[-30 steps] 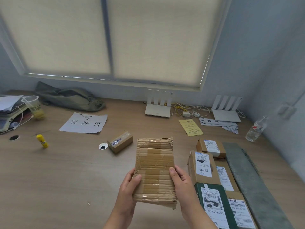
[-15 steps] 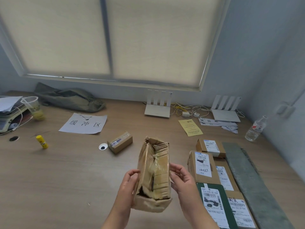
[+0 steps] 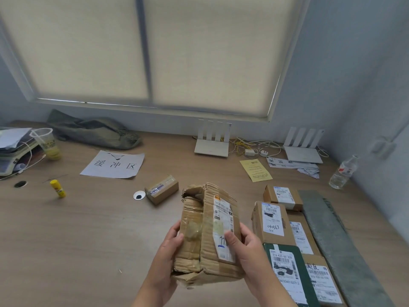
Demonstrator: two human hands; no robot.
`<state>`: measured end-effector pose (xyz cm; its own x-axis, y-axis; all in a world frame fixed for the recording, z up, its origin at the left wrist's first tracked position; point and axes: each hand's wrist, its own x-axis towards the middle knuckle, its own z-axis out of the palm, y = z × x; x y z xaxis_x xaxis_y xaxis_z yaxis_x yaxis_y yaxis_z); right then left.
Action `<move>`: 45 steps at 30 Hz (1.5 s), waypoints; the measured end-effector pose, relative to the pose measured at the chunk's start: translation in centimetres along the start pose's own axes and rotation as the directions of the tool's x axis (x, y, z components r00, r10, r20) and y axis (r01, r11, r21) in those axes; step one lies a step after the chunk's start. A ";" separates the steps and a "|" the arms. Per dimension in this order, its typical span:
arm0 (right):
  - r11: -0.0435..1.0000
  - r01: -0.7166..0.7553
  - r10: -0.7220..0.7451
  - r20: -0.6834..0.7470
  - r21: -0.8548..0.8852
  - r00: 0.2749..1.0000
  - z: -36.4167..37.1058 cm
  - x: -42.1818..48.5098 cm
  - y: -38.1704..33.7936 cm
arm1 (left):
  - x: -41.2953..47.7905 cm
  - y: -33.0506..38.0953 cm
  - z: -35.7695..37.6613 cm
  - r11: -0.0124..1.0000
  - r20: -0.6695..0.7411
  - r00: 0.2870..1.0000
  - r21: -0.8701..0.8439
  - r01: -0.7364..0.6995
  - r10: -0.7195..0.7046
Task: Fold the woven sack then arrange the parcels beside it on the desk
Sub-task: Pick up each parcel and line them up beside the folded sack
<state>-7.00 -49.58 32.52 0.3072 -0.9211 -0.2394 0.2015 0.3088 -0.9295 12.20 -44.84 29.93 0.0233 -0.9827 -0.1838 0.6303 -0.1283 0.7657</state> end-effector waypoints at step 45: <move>0.699 -0.177 -0.104 -0.343 -0.693 0.933 -8.9 11.5 4.0 | 14.4 -9.8 3.0 0.856 -0.306 0.945 0.451 0.253 -0.118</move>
<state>-10.95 -61.01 23.55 -0.0537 -0.9734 -0.2227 -0.5577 0.2143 -0.8019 4.01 -58.16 21.63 0.1847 -0.8723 -0.4528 0.1955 -0.4189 0.8867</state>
